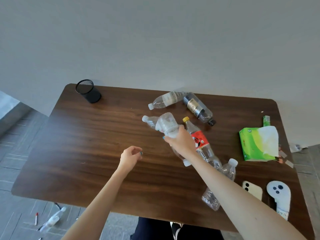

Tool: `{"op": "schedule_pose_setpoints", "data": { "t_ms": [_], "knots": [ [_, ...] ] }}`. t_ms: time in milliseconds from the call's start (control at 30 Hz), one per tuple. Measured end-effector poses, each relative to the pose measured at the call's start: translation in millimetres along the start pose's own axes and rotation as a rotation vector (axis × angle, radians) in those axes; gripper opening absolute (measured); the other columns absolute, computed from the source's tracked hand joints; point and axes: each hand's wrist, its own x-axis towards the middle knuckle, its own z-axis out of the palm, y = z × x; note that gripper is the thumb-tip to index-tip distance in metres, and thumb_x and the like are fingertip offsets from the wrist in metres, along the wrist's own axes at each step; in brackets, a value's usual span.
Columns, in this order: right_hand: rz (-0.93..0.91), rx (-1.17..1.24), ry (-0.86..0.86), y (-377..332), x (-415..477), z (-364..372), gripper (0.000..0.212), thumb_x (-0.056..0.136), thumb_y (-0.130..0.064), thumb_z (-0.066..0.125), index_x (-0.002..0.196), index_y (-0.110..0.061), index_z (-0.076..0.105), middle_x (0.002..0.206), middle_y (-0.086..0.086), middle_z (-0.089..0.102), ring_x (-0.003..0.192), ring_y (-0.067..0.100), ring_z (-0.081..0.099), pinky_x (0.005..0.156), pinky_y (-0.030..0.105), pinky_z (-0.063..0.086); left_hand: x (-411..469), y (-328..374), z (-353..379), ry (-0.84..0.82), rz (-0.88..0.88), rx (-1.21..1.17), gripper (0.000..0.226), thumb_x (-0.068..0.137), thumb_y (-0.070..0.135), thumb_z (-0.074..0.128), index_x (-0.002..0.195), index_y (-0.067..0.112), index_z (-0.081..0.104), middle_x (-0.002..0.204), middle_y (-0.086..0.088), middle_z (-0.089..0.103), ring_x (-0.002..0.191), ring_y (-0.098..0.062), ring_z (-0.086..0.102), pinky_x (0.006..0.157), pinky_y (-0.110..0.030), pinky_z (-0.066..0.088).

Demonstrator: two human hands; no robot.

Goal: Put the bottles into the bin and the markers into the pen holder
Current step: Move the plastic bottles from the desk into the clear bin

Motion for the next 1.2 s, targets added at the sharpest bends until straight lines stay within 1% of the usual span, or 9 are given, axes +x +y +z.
{"op": "schedule_pose_setpoints", "data": {
  "t_ms": [100,233,333,400,567,700,867,1033,1200],
  "knots": [
    [0.017,0.031,0.060,4,10,-26,0.056,0.074,-0.050,0.067,0.114,-0.015,0.047,0.107,-0.002,0.064,0.096,0.020,0.064,0.071,0.033,0.048,6,30,14,0.017,0.011,0.040,0.019,0.086,0.005,0.056,0.096,0.019,0.066,0.094,-0.002,0.071,0.091,-0.024,0.070,0.079,-0.036,0.057],
    [0.113,-0.019,0.082,18,26,-47,0.058,0.077,-0.051,0.066,0.116,-0.015,0.044,0.113,0.002,0.063,0.100,0.023,0.063,0.076,0.034,0.045,28,68,45,0.075,-0.072,0.086,0.034,0.087,0.019,0.059,0.119,0.012,0.051,0.117,-0.010,0.063,0.099,-0.024,0.065,0.081,-0.038,0.056],
    [0.161,-0.011,0.109,28,37,-56,0.063,0.078,-0.054,0.065,0.123,-0.015,0.043,0.117,0.002,0.062,0.102,0.023,0.064,0.080,0.035,0.045,43,97,70,0.083,-0.222,-0.050,0.070,0.084,0.034,0.068,0.135,0.008,0.027,0.138,-0.015,0.042,0.121,-0.034,0.049,0.094,-0.051,0.050],
    [0.178,-0.001,0.113,31,42,-60,0.064,0.078,-0.054,0.065,0.123,-0.015,0.043,0.118,0.002,0.062,0.103,0.024,0.063,0.080,0.034,0.044,49,117,83,0.088,-0.373,-0.169,0.096,0.077,0.044,0.074,0.144,0.015,0.012,0.147,-0.012,0.027,0.130,-0.036,0.038,0.092,-0.056,0.049],
    [0.220,0.051,0.105,40,51,-60,0.067,0.075,-0.058,0.065,0.123,-0.017,0.042,0.117,0.001,0.061,0.103,0.021,0.063,0.089,0.041,0.052,85,140,99,0.075,-0.616,-0.244,0.134,0.055,0.066,0.080,0.151,0.023,-0.002,0.152,-0.009,0.020,0.131,-0.037,0.036,0.087,-0.061,0.049],
    [0.260,0.064,0.100,48,54,-55,0.067,0.075,-0.060,0.064,0.123,-0.019,0.042,0.118,-0.001,0.060,0.103,0.020,0.062,0.090,0.040,0.052,104,136,112,0.116,-0.697,-0.282,0.121,0.057,0.060,0.083,0.147,0.023,0.010,0.145,-0.010,0.028,0.126,-0.037,0.039,0.085,-0.060,0.049],
    [0.288,0.089,0.081,51,57,-49,0.058,0.075,-0.061,0.065,0.112,-0.024,0.040,0.112,-0.004,0.060,0.092,0.013,0.060,0.084,0.035,0.051,118,116,117,0.094,-0.663,-0.279,0.104,0.049,0.048,0.085,0.129,0.028,0.021,0.127,-0.010,0.047,0.107,-0.033,0.056,0.052,-0.042,0.050],
    [0.288,0.087,0.062,44,54,-42,0.065,0.073,-0.063,0.065,0.117,-0.021,0.042,0.112,-0.004,0.059,0.097,0.017,0.062,0.085,0.039,0.053,109,102,106,0.067,-0.528,-0.325,0.092,0.051,0.040,0.079,0.122,0.026,0.022,0.125,-0.015,0.046,0.107,-0.034,0.055,0.088,-0.049,0.053],
    [0.229,0.130,0.027,24,42,-30,0.062,0.074,-0.059,0.067,0.115,-0.020,0.044,0.112,-0.003,0.061,0.094,0.015,0.061,0.075,0.032,0.048,90,81,75,0.009,-0.338,-0.284,0.092,0.047,0.039,0.079,0.120,0.030,0.024,0.122,-0.012,0.049,0.103,-0.032,0.060,0.084,-0.049,0.056]
  ]
}}
